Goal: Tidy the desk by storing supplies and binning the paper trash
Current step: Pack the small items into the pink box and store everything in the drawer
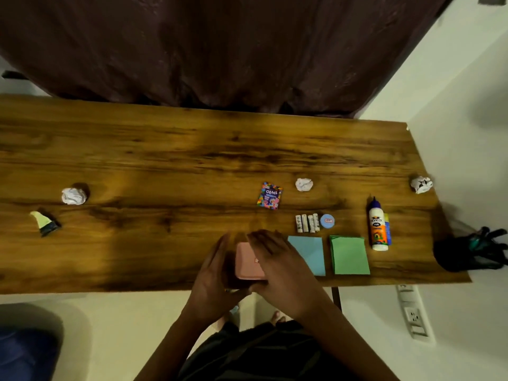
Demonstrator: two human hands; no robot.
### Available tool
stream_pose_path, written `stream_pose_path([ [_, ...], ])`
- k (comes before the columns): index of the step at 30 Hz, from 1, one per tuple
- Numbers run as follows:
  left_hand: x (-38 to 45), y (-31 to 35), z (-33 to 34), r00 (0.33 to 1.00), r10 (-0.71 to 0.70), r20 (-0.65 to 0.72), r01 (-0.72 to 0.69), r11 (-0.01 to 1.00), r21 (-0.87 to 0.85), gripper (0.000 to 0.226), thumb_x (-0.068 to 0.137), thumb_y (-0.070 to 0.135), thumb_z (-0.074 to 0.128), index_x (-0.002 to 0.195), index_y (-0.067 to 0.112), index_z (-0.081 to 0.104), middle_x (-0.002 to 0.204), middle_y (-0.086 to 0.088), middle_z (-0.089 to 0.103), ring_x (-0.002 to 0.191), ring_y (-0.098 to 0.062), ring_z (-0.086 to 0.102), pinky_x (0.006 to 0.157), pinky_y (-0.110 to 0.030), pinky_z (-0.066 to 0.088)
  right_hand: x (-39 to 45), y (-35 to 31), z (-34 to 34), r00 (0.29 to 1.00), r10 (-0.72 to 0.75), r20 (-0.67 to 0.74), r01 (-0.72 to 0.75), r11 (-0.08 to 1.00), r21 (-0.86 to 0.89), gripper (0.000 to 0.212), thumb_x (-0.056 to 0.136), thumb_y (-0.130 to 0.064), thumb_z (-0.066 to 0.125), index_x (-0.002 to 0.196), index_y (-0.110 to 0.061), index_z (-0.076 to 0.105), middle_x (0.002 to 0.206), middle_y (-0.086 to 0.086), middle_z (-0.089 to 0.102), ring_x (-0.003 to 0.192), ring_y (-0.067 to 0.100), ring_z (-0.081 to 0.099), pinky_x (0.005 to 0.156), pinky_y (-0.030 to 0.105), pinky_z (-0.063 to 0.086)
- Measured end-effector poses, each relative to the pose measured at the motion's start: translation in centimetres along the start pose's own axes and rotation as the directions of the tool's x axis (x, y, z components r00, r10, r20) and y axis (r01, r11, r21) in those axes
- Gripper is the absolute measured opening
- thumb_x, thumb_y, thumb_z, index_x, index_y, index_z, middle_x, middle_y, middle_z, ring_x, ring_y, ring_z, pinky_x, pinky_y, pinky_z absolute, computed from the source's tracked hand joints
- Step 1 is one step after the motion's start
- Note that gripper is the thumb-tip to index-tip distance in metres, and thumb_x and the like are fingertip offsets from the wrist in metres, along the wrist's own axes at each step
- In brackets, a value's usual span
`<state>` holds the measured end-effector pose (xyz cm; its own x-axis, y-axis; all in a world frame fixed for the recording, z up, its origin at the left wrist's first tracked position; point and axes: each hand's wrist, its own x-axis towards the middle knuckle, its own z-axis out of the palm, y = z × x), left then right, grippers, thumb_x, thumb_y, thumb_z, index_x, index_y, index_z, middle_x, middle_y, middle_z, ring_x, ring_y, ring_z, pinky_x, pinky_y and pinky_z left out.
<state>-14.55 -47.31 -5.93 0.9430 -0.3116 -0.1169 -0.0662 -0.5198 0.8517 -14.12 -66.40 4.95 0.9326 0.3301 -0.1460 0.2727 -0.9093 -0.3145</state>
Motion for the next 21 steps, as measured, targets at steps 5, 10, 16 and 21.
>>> stream_pose_path([
  [5, 1.9, -0.3, -0.2, 0.997, 0.039, 0.069, -0.038, 0.999, -0.02, 0.129, 0.067, 0.074, 0.078, 0.164, 0.037, 0.0, 0.164, 0.0, 0.037, 0.149, -0.022, 0.041, 0.114, -0.044, 0.046, 2.0, -0.2, 1.1, 0.991, 0.027, 0.132, -0.015, 0.996, -0.091, 0.099, 0.078, -0.037, 0.081, 0.156, -0.008, 0.028, 0.158, 0.013, 0.04, 0.149, 0.03, 0.031, 0.125, 0.044, 0.008],
  [10, 2.7, -0.1, -0.4, 0.988, 0.057, 0.142, -0.041, 0.992, -0.116, 0.129, 0.064, 0.08, 0.076, 0.163, 0.041, 0.002, 0.162, 0.009, 0.04, 0.15, -0.014, 0.038, 0.121, -0.045, 0.037, 2.8, 0.3, 1.1, 0.98, 0.054, 0.194, -0.035, 0.995, -0.096, 0.096, 0.081, -0.039, 0.078, 0.158, -0.013, 0.027, 0.16, 0.008, 0.038, 0.151, 0.027, 0.026, 0.126, 0.044, -0.002],
  [16, 2.8, 0.4, -0.7, 0.988, 0.021, 0.155, 0.004, 0.987, -0.159, 0.139, 0.063, 0.073, 0.083, 0.163, 0.039, -0.008, 0.142, 0.017, 0.061, 0.131, -0.004, 0.059, 0.106, -0.03, 0.052, 3.3, 1.0, 0.3, 0.975, -0.011, 0.22, 0.037, 0.993, -0.112, 0.107, 0.081, -0.043, 0.075, 0.162, -0.016, 0.011, 0.16, 0.013, 0.036, 0.152, 0.031, 0.024, 0.125, 0.052, -0.008],
  [21, 2.4, 0.5, -0.5, 0.993, 0.002, 0.12, 0.018, 0.986, -0.165, 0.143, 0.068, 0.051, 0.091, 0.16, 0.04, -0.019, 0.13, 0.027, 0.066, 0.113, -0.002, 0.069, 0.09, -0.037, 0.061, 3.5, 1.9, -1.1, 0.966, -0.04, 0.255, 0.053, 0.998, -0.044, 0.11, 0.081, -0.047, 0.072, 0.162, -0.024, 0.002, 0.155, 0.007, 0.043, 0.149, 0.026, 0.029, 0.125, 0.052, -0.005],
])
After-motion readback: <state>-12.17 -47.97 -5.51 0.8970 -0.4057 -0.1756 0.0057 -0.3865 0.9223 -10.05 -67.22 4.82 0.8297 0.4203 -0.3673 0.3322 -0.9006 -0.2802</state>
